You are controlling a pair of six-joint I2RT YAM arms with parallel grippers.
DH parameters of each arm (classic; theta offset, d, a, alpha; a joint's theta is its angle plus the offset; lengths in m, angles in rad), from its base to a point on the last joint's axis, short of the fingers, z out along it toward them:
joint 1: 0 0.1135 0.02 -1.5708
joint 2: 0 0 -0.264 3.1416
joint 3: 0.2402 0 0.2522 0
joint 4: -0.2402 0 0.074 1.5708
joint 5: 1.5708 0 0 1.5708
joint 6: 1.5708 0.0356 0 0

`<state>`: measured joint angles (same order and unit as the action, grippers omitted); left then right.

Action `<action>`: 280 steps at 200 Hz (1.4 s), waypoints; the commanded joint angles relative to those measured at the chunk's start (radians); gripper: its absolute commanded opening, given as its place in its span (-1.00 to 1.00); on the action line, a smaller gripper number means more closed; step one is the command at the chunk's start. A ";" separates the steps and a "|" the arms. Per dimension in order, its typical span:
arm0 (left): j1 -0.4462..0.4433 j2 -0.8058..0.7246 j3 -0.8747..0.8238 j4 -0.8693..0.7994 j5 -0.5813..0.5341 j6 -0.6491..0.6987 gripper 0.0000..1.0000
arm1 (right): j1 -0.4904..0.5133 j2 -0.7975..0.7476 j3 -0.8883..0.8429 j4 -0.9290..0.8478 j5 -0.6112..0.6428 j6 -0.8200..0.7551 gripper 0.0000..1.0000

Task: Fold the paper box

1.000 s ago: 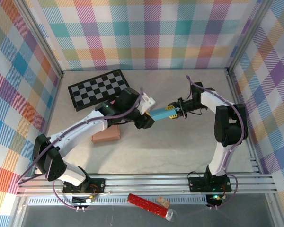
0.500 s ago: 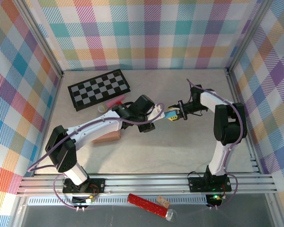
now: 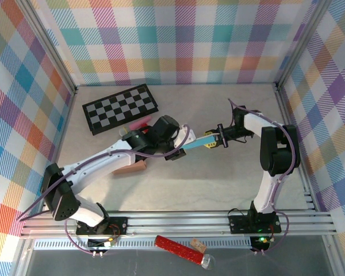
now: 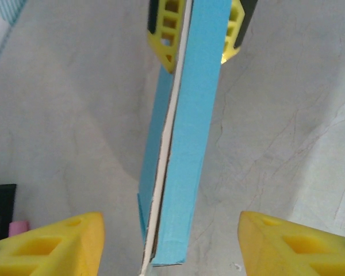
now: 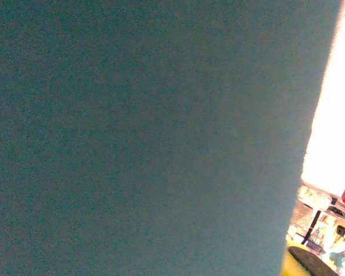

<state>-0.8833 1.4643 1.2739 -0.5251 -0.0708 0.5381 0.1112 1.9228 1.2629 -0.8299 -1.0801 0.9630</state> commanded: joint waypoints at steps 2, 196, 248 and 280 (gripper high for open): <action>-0.001 0.031 -0.003 -0.007 -0.007 0.002 0.27 | -0.004 0.000 -0.014 0.002 -0.029 0.027 -0.46; -0.004 0.278 0.122 -0.063 -0.005 0.031 -0.09 | -0.002 -0.039 -0.109 0.060 -0.032 0.108 -0.15; 0.007 0.338 0.211 -0.174 0.104 0.034 -0.16 | -0.004 -0.056 -0.156 0.067 -0.012 0.115 0.25; 0.012 0.379 0.277 -0.254 0.155 0.031 -0.20 | -0.018 -0.064 -0.165 0.087 0.008 0.130 0.42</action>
<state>-0.8803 1.8118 1.4956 -0.6868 0.0093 0.5667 0.1074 1.8980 1.1076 -0.7502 -1.0851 1.0710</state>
